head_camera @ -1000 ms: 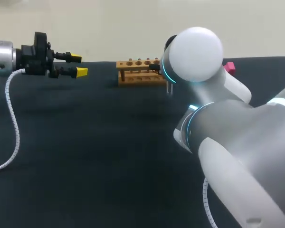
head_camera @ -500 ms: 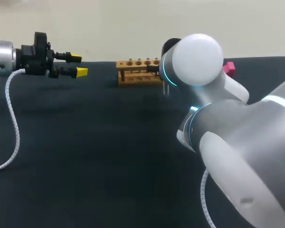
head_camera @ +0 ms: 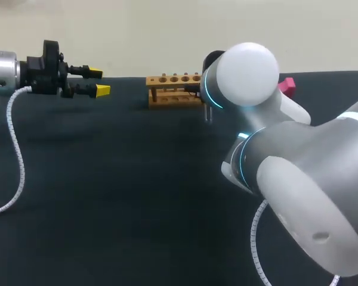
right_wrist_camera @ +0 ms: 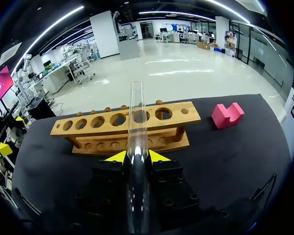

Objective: Grasp the test tube, adjust it, and insert it.

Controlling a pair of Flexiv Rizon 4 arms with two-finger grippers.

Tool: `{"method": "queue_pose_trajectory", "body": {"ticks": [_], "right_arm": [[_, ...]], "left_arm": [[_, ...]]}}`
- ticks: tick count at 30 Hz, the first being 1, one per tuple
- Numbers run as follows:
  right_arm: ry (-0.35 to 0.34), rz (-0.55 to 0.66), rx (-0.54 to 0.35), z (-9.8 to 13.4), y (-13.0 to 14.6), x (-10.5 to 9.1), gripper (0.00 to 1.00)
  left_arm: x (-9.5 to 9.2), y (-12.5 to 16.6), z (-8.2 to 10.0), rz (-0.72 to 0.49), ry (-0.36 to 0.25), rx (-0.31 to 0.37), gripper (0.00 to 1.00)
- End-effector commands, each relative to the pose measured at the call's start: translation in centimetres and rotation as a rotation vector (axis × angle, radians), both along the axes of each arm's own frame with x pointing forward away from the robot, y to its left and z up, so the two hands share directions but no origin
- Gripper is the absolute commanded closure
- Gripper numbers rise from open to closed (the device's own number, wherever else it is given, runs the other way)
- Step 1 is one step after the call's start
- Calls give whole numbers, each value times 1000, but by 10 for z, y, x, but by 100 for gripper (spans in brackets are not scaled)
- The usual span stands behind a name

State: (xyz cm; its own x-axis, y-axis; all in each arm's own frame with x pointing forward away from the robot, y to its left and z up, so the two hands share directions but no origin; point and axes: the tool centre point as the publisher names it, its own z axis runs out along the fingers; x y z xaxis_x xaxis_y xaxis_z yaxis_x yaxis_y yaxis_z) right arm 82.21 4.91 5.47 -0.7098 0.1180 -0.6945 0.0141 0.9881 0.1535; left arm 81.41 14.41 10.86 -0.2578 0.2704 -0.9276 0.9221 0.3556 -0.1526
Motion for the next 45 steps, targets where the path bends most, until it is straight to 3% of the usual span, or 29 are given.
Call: {"method": "queue_pose_trajectory", "body": {"ticks": [1, 26, 39, 45], "right_arm": [[33, 2, 5, -1, 1, 7, 100], [195, 60, 0, -19, 3, 9, 100], [225, 60, 8, -24, 2, 4, 100], [194, 14, 6, -19, -1, -3, 100]], "left_arm": [[0, 1, -1, 0, -5, -3, 0], [0, 1, -1, 0, -5, -3, 0], [0, 1, -1, 0, -5, -3, 0], [0, 1, -1, 0, -5, -3, 0]]}}
